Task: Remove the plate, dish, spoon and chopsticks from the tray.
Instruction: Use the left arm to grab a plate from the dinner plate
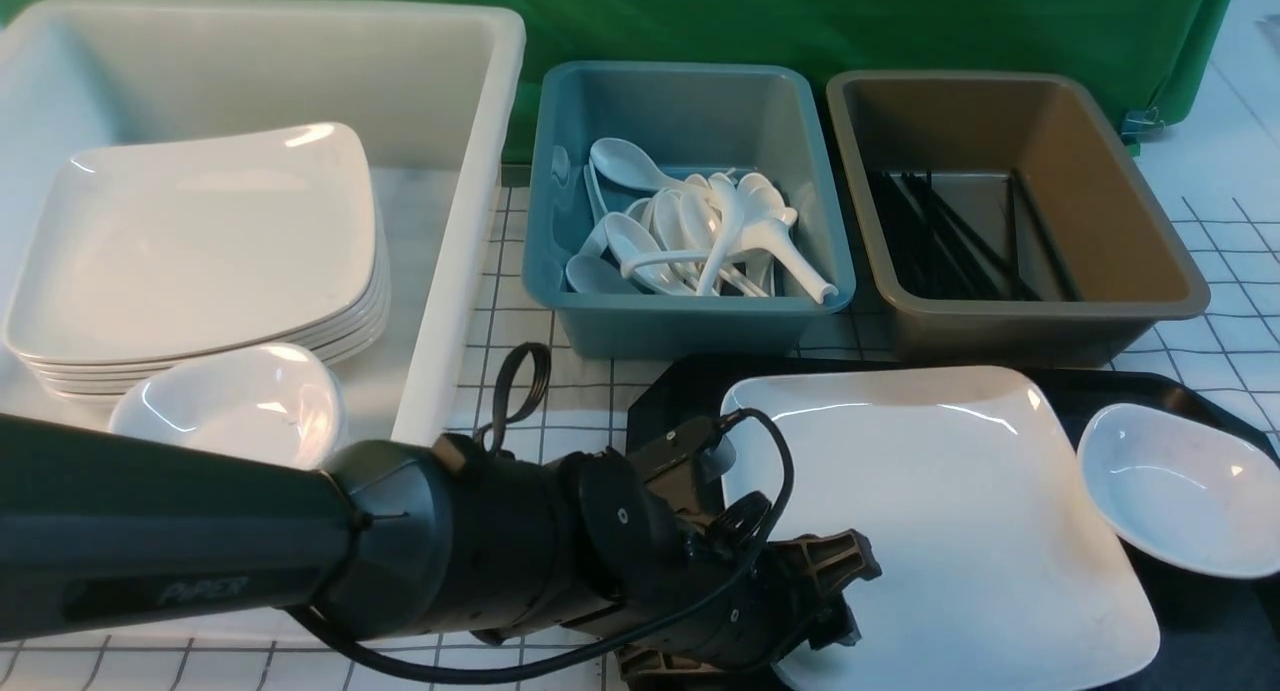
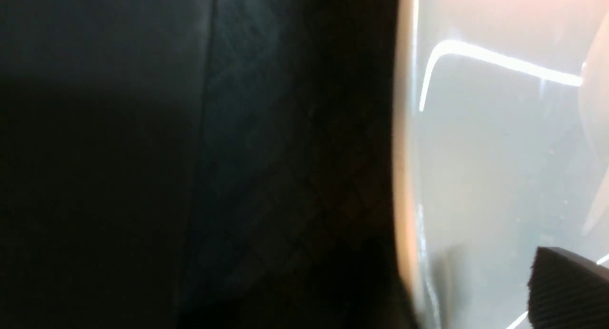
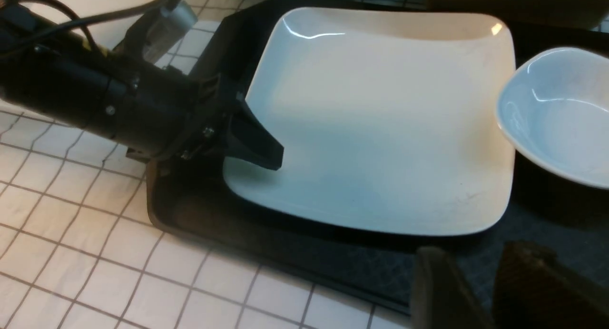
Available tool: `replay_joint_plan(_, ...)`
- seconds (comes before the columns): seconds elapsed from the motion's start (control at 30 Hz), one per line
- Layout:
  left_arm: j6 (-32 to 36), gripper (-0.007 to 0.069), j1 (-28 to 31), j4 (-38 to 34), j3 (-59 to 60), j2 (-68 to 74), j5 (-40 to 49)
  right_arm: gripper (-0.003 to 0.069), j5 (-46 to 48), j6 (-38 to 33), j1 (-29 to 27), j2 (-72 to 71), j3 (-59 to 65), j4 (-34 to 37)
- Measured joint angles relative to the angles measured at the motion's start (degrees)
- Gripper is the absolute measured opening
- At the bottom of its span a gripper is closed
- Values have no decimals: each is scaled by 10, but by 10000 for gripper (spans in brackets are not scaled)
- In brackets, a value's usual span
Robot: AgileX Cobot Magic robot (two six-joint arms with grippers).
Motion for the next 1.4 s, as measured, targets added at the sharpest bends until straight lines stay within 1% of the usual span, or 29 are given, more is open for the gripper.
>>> replay_joint_plan(0.03, 1, 384, 0, -1, 0, 0, 0, 239, 0, 0, 0, 0, 0, 0)
replay_joint_plan(0.07, 6, 335, 0, -1, 1, 1, -2, 239, 0, 1, 0, 0, 0, 0)
replay_joint_plan(0.13, 14, 265, 0, -1, 2, 3, -7, 239, 0, 0, 0, 0, 0, 0)
replay_joint_plan(0.17, 14, 258, 0, -1, 2, 4, -8, 239, 0, 0, 0, 0, 0, 0)
replay_joint_plan(0.2, 14, 229, 0, -1, 2, 5, -11, 239, 0, 0, 0, 0, 0, 0)
replay_joint_plan(0.23, 16, 165, 0, -1, 2, 6, -17, 239, 0, 0, 0, 0, 0, 0)
replay_joint_plan(0.27, 15, 135, 0, -2, 2, 6, -21, 239, 0, 0, 0, 0, 0, 0)
replay_joint_plan(0.37, 10, 75, 1, -12, 2, 6, -33, 239, 0, -1, 0, 0, 0, 0)
replay_joint_plan(0.53, 7, 67, 2, -10, 2, 3, -32, 239, 0, 0, 0, 0, 0, 0)
replay_joint_plan(0.63, 5, 67, 2, 5, 4, -10, -15, 239, 0, -1, 0, 0, 0, 0)
replay_joint_plan(0.77, 5, 48, 2, 14, 17, -29, -9, 239, 0, 0, 0, 0, 0, 0)
replay_joint_plan(0.9, 8, 29, 4, 35, 39, -71, -5, 239, 0, 0, 0, 0, 0, 0)
replay_joint_plan(1.1, 14, 20, 23, 53, 62, -119, 10, 239, 0, 1, 0, 0, 0, 0)
replay_joint_plan(1.3, 0, 19, 30, 107, 72, -195, 17, 239, 0, 0, 0, 0, 0, 0)
replay_joint_plan(1.4, -17, 26, 30, 154, 73, -251, 32, 239, 0, 1, 0, 0, 0, 0)
